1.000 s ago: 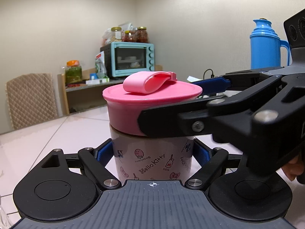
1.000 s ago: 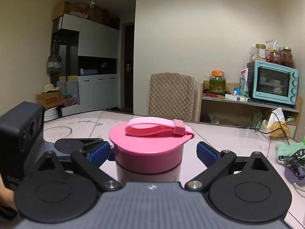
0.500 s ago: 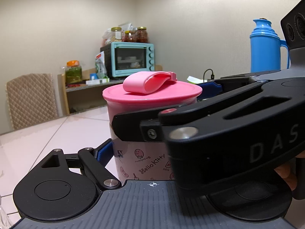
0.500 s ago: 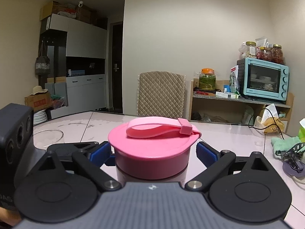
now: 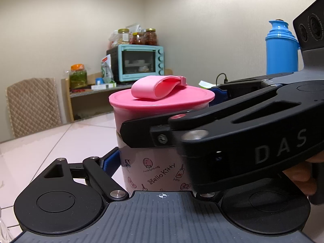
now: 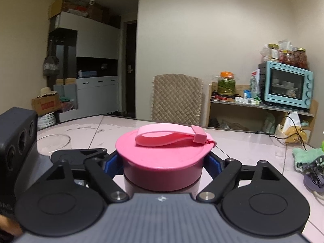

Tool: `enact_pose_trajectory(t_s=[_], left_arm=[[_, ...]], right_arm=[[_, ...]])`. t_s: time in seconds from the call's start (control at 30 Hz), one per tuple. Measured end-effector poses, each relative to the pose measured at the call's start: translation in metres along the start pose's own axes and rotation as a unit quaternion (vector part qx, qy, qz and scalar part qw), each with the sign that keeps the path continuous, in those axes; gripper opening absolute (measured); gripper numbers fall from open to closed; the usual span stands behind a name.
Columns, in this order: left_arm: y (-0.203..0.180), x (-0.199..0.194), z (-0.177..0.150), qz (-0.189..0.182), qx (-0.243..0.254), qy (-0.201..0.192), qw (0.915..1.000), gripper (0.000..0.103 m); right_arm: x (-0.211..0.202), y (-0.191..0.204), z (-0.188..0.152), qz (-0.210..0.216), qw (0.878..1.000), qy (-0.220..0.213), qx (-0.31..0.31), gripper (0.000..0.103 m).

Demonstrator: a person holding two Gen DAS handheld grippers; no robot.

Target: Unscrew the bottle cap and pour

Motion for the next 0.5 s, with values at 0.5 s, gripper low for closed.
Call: enact_pose_trajectory(t_s=[0.5], left_arm=[[-0.003,0.004,0.002,0.001,0.001,-0.001,1.0,0.089]], right_arm=[[-0.001,-0.025,0.006,0.243,0.968,0.01,-0.07,0.085]])
Point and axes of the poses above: each gripper's, at about its wrist camera, not at the fingertips, and x roughly the way its jaws point, y to its left, z to its top, the point moved 10 cm from there along x, roughly the way its jaws point, and after that the axes turned 1 degree about z, right-handed, at the moved point
